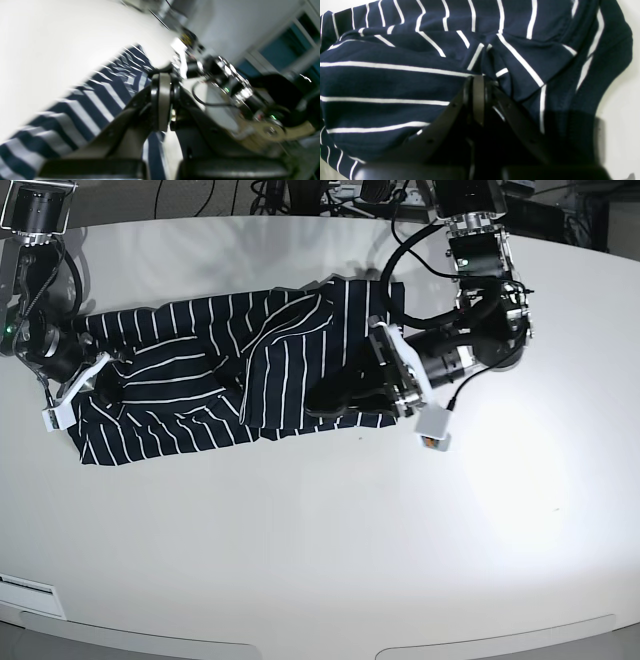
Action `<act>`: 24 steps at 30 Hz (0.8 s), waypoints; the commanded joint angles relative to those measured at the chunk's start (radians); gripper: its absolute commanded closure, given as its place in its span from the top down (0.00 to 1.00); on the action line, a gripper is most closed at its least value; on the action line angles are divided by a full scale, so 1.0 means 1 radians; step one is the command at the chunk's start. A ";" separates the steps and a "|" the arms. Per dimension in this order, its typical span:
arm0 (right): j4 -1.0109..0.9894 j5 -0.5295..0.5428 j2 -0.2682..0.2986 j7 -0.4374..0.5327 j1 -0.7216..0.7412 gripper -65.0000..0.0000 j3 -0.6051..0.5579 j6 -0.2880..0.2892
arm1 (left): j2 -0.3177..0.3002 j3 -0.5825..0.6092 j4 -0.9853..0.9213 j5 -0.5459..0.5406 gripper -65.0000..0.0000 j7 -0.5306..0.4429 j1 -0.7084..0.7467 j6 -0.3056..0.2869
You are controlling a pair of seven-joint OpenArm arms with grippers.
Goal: Fold the T-shirt properly
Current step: 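Fold the strip end further toward the right gripper with the left gripper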
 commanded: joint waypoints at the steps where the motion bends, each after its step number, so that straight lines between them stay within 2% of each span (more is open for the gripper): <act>1: -0.016 -0.084 -0.002 -0.141 -0.022 0.00 -0.018 -0.009 | -0.010 -0.021 0.026 -0.024 0.00 -0.014 -0.011 -0.009; 5: -0.016 -0.084 -0.002 -0.137 -0.022 0.00 -0.018 -0.009 | -0.072 -0.037 0.029 0.099 0.00 -0.027 0.015 -0.009; 10: -0.016 -0.084 -0.002 -0.137 -0.022 0.00 -0.018 -0.009 | -0.143 0.055 0.029 0.365 0.00 -0.168 0.074 -0.009; 13: -0.016 -0.060 -0.001 -0.138 -0.022 0.00 -0.018 -0.009 | -0.155 0.122 0.029 0.451 0.00 -0.270 0.111 -0.009; 15: -0.016 -0.038 -0.002 -0.138 -0.022 0.00 -0.018 -0.009 | -0.154 0.172 0.029 0.508 0.00 -0.284 0.119 -0.009; 17: -0.016 -0.032 -0.001 -0.138 -0.022 0.00 -0.018 -0.009 | -0.154 0.222 0.029 0.599 0.00 -0.288 0.118 -0.009; 20: -0.016 -0.032 0.001 -0.140 -0.022 0.00 -0.018 -0.008 | -0.163 0.279 0.027 0.754 0.00 -0.372 0.119 -0.009; 24: -0.016 -0.031 0.001 -0.141 -0.022 0.00 -0.017 -0.009 | -0.183 0.305 0.014 0.930 0.00 -0.468 0.118 0.084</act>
